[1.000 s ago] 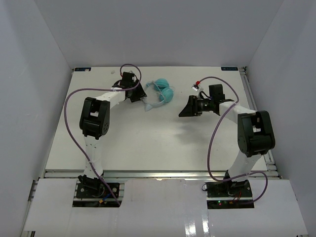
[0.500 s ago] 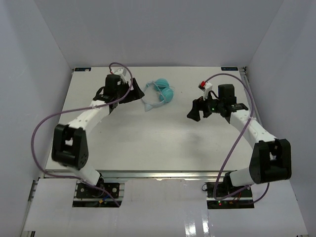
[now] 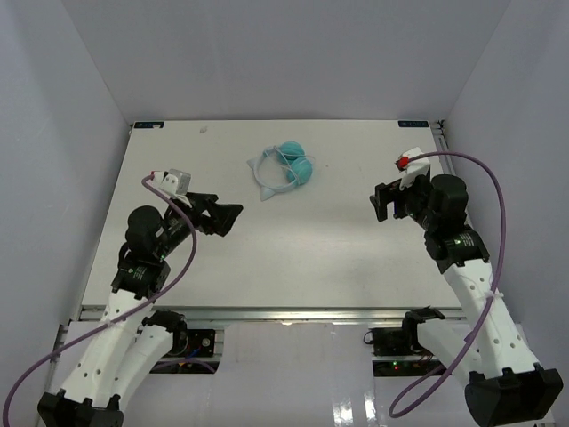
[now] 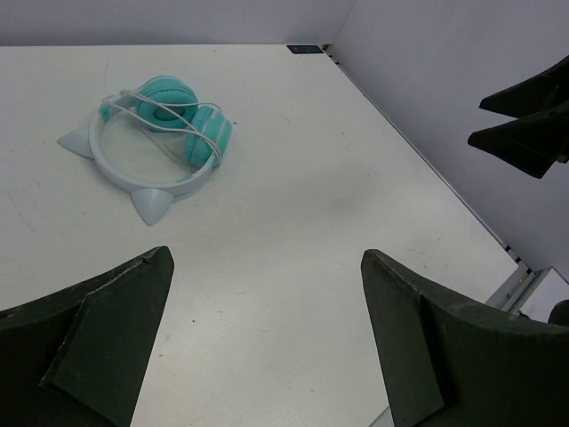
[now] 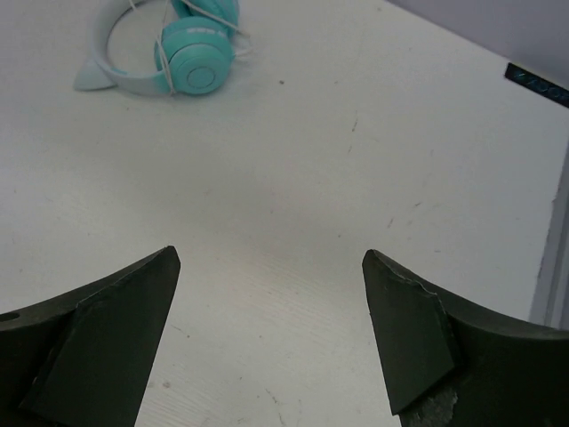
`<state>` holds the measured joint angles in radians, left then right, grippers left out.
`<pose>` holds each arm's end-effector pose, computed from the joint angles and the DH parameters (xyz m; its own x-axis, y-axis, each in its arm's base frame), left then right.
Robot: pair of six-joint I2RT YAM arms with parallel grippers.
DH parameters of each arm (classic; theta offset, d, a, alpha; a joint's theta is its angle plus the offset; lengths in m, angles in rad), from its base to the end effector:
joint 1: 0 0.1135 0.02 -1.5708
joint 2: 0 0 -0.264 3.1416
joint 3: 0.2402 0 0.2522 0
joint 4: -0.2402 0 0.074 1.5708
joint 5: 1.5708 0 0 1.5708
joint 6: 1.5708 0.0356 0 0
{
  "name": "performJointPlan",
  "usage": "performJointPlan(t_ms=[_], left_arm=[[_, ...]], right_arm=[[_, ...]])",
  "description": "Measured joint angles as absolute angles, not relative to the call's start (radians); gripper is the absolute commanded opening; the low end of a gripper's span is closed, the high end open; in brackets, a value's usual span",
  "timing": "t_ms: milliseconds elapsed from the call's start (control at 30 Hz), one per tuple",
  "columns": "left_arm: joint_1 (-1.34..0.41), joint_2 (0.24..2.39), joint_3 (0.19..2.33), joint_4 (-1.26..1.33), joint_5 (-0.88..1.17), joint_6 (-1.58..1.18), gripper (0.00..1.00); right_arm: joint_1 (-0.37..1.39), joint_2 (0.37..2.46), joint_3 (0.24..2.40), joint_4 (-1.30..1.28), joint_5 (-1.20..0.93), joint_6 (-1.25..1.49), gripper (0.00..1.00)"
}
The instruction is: Wrap the headphones
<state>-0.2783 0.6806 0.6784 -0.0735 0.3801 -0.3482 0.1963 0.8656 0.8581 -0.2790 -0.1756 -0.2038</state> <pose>0.1566 -0.0585 0.3310 -0.2768 -0.2504 -0.9277 0.5494 0.7509 -0.3666 0.1939 0.0449 0.3419 -0.1993 -0.2428 -0.9494 -0.4051 0.9026 -0.1458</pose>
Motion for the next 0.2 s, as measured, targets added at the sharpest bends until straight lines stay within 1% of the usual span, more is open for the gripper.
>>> performJointPlan(t_ms=[100, 200], left_arm=[[-0.278, 0.609, 0.653, -0.109, 0.379, -0.345, 0.98], [-0.278, 0.542, 0.619, -0.144, 0.374, -0.349, 0.98]], right_arm=[[0.196, 0.792, 0.855, -0.272, -0.114, -0.19, 0.9], [0.196, 0.771, 0.855, -0.272, -0.079, -0.176, 0.9]])
